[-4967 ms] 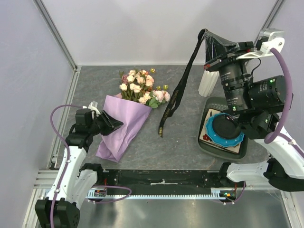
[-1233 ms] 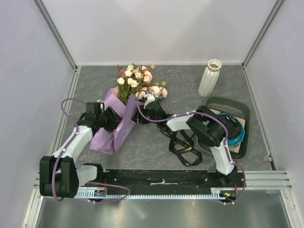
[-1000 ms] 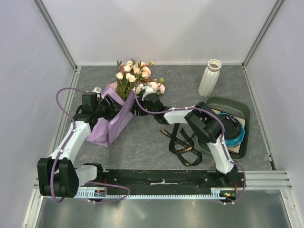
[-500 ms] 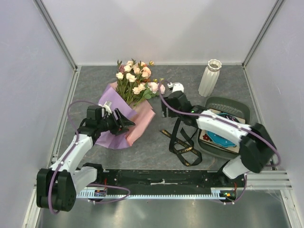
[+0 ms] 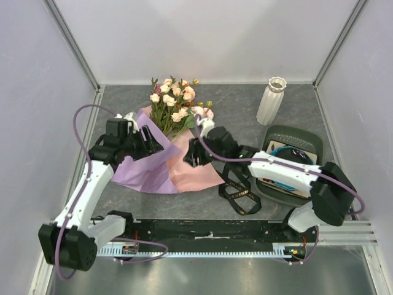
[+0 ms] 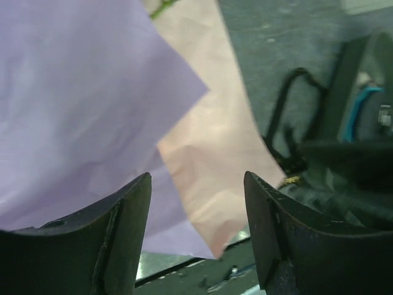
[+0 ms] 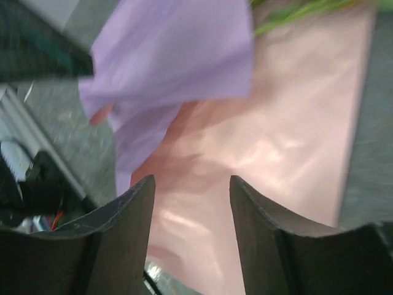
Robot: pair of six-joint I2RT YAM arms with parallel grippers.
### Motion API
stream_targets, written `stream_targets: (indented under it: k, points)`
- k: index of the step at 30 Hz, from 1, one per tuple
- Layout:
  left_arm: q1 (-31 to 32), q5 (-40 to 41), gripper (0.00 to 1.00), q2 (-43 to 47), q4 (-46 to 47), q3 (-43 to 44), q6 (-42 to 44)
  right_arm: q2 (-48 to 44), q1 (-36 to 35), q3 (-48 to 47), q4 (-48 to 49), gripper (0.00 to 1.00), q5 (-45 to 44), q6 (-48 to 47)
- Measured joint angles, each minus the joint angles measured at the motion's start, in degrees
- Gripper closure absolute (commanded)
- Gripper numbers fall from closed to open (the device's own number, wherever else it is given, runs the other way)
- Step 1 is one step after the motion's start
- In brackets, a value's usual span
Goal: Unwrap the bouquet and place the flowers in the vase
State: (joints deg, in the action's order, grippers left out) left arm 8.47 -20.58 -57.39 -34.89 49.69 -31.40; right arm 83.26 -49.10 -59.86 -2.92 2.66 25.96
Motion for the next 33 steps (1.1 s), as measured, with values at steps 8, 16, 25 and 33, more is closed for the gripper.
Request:
stream_targets:
  k: [8, 16, 25, 33]
  points:
    - [11.0, 18.5, 0.25, -21.3, -7.9, 7.2, 9.5, 9.5, -3.6, 11.0, 11.0, 0.56, 6.6, 7.7]
    - [23.8, 33.2, 0.30, -37.9, -12.7, 10.8, 12.4, 16.9, -3.2, 13.0, 18.4, 0.53, 11.1, 9.8]
    - [25.6, 47.8, 0.75, -40.2, -14.3, 14.9, 13.7, 17.4, -3.2, 12.7, 19.6, 0.52, 10.5, 8.8]
    - [25.6, 54.6, 0.66, -38.0, -16.2, 17.6, 14.1, 17.4, -3.2, 12.7, 21.0, 0.52, 9.2, 7.6]
